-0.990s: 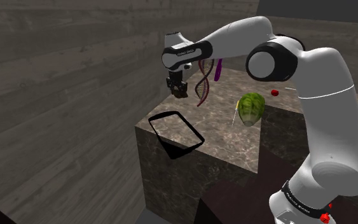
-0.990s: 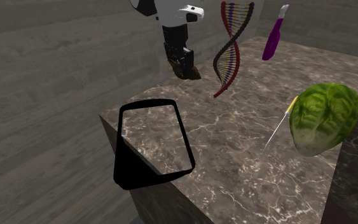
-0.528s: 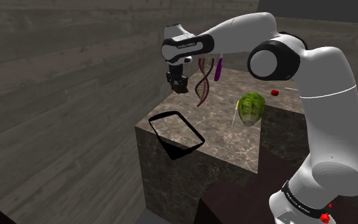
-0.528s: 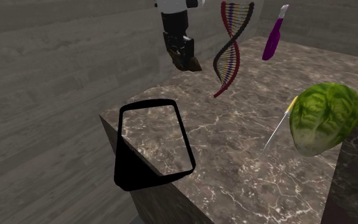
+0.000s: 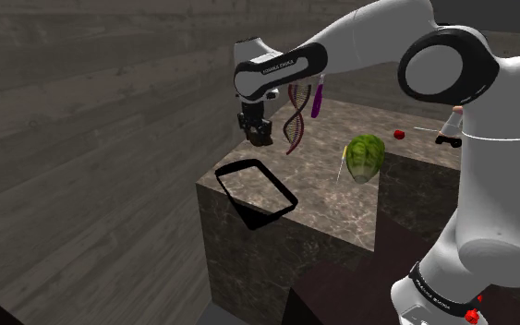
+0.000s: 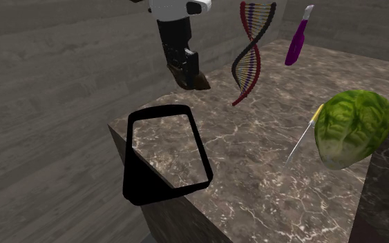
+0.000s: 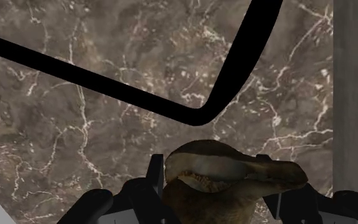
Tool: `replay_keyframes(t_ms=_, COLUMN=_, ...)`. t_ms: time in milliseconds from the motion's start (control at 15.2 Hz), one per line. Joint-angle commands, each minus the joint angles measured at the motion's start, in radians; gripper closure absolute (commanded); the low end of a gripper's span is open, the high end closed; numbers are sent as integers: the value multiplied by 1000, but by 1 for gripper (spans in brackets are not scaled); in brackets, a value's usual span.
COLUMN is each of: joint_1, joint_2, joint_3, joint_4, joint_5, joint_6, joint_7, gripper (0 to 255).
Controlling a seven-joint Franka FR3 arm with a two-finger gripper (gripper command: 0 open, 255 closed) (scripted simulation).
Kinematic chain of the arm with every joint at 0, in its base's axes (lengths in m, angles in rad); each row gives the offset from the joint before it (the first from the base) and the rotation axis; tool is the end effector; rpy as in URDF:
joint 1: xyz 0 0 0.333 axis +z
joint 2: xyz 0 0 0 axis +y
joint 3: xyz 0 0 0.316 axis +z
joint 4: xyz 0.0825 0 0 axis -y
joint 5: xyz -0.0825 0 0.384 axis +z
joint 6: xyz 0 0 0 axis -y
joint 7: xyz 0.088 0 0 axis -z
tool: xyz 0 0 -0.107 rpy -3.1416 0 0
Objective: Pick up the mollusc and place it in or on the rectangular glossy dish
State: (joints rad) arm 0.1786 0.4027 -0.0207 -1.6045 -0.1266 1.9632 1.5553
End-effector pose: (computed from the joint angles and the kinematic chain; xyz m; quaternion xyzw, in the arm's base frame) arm 0.6588 0.0982 0.3937 0.7806 -0.6215 0.0324 0.0572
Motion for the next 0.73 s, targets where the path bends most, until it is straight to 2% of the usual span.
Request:
replay_keyframes(t_ms=0, joint_1=22, joint_2=-58, joint_3=9, joint_4=-84, joint_5=-5, joint_6=22, joint_7=36, gripper=255)
replay_keyframes(t_ms=660, joint_1=140, joint_2=-275, joint_3=84, joint_4=-386, joint_5=-10, joint_6=83, joint_7=239, gripper=255)
